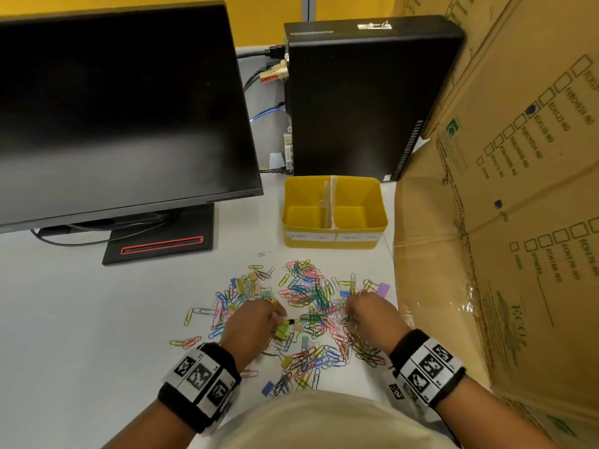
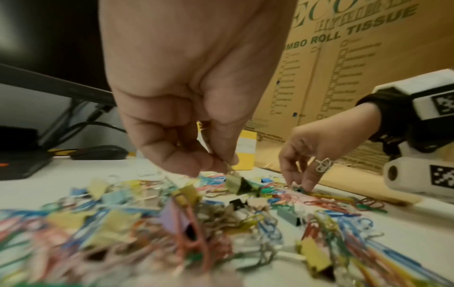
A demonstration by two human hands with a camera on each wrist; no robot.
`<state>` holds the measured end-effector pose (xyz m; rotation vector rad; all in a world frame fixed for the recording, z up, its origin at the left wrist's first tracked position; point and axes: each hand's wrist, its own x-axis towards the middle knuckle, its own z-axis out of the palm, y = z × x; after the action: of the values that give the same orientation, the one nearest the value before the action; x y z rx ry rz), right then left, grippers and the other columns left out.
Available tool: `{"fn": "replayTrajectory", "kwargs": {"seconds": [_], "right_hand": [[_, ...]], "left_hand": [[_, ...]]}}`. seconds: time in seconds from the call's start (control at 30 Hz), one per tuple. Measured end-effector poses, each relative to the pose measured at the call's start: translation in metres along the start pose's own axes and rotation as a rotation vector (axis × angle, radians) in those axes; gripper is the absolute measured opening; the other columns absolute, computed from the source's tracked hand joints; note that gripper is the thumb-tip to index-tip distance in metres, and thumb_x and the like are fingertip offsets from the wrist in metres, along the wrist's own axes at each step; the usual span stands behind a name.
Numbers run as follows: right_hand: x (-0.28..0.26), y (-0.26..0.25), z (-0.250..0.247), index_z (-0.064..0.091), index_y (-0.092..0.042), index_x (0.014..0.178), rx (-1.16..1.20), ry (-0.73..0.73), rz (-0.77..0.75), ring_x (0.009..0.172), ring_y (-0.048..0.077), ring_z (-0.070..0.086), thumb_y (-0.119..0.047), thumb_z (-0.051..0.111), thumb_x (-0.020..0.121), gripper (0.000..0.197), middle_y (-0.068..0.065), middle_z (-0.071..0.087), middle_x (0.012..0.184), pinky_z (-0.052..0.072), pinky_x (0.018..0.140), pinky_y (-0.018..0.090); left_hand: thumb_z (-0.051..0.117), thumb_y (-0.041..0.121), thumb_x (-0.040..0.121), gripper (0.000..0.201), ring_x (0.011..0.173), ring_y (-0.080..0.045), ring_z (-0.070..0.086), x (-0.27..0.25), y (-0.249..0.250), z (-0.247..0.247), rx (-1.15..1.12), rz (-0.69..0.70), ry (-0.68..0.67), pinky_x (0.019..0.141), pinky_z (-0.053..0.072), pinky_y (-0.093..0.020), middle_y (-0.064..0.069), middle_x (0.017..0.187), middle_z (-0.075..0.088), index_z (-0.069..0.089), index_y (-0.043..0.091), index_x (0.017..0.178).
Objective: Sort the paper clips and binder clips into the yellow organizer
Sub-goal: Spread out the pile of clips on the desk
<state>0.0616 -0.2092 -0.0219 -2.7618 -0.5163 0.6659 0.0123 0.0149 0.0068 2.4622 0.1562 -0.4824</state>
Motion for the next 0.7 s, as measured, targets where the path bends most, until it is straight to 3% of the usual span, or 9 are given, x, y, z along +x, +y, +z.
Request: {"fn": "replayTrajectory", "kwargs": {"seconds": [0.07, 0.13, 0.23, 0.3, 0.4, 0.5, 0.6, 0.7], "right_hand": [[-0.001, -0.001, 0.003, 0.059, -0.011, 0.096, -0.005, -0.010, 0.001, 0.093, 0.029, 0.060, -0.003, 0.049, 0.081, 0.020, 0.013, 0.064, 0.103, 0.036, 0.066, 0.026], [-0.002, -0.001, 0.006, 0.058, -0.013, 0.095, 0.027, -0.015, -0.001, 0.091, 0.029, 0.059, -0.001, 0.047, 0.079, 0.023, 0.012, 0.063, 0.101, 0.034, 0.065, 0.026], [-0.003, -0.003, 0.008, 0.057, -0.015, 0.096, 0.082, -0.008, -0.023, 0.092, 0.028, 0.058, 0.000, 0.046, 0.078, 0.027, 0.011, 0.063, 0.101, 0.043, 0.070, 0.029], [-0.005, -0.006, 0.006, 0.056, -0.016, 0.103, 0.090, -0.022, -0.039, 0.093, 0.029, 0.058, -0.001, 0.044, 0.080, 0.029, 0.012, 0.061, 0.103, 0.046, 0.076, 0.033], [-0.009, -0.008, 0.003, 0.055, -0.016, 0.106, 0.079, -0.042, -0.035, 0.093, 0.029, 0.058, 0.000, 0.043, 0.082, 0.032, 0.012, 0.059, 0.104, 0.046, 0.078, 0.033], [-0.012, -0.008, 0.000, 0.057, -0.013, 0.099, 0.118, -0.037, -0.014, 0.084, 0.027, 0.062, 0.010, 0.041, 0.075, 0.037, 0.011, 0.065, 0.092, 0.048, 0.075, 0.031], [-0.013, -0.006, -0.003, 0.057, -0.011, 0.096, 0.132, -0.031, -0.013, 0.082, 0.024, 0.067, 0.014, 0.042, 0.075, 0.037, 0.007, 0.066, 0.080, 0.048, 0.070, 0.030], [-0.014, -0.002, -0.006, 0.057, -0.017, 0.097, 0.052, 0.032, -0.011, 0.079, 0.017, 0.064, 0.009, 0.048, 0.078, 0.033, 0.002, 0.070, 0.087, 0.038, 0.054, 0.021]], "left_hand": [[0.047, 0.017, 0.093, 0.021, 0.057, -0.009, 0.053, 0.000, -0.015, -0.002, 0.053, -0.021, 0.010, 0.072, 0.055, -0.031, 0.003, 0.073, 0.058, 0.067, 0.017, 0.101], [0.046, 0.020, 0.094, 0.021, 0.067, -0.010, 0.060, 0.000, -0.027, -0.004, 0.165, -0.039, 0.052, 0.073, 0.056, -0.031, 0.003, 0.084, 0.063, 0.066, 0.019, 0.102], [0.049, 0.015, 0.091, 0.024, 0.097, -0.019, 0.057, -0.002, -0.032, -0.005, 0.383, 0.000, 0.170, 0.074, 0.057, -0.033, -0.004, 0.110, 0.059, 0.065, 0.016, 0.108], [0.052, 0.010, 0.088, 0.025, 0.101, -0.022, 0.055, -0.005, -0.021, -0.002, 0.434, 0.083, 0.193, 0.072, 0.057, -0.034, -0.007, 0.111, 0.058, 0.067, 0.014, 0.107], [0.046, 0.025, 0.093, 0.026, 0.098, -0.021, 0.057, -0.009, 0.001, 0.013, 0.418, 0.212, 0.096, 0.077, 0.055, -0.034, -0.006, 0.109, 0.058, 0.065, 0.012, 0.107], [0.044, 0.043, 0.092, 0.041, 0.096, -0.023, 0.058, -0.016, 0.021, 0.027, 0.485, 0.163, -0.020, 0.083, 0.053, -0.037, -0.010, 0.107, 0.060, 0.060, 0.005, 0.099], [0.047, 0.041, 0.092, 0.043, 0.101, -0.026, 0.057, -0.018, 0.033, 0.032, 0.581, 0.108, -0.033, 0.086, 0.052, -0.039, -0.012, 0.107, 0.061, 0.060, 0.001, 0.098], [0.051, 0.040, 0.091, 0.041, 0.103, -0.026, 0.057, -0.012, 0.032, 0.031, 0.558, 0.054, -0.038, 0.087, 0.053, -0.040, -0.012, 0.106, 0.063, 0.062, 0.001, 0.098]]}}
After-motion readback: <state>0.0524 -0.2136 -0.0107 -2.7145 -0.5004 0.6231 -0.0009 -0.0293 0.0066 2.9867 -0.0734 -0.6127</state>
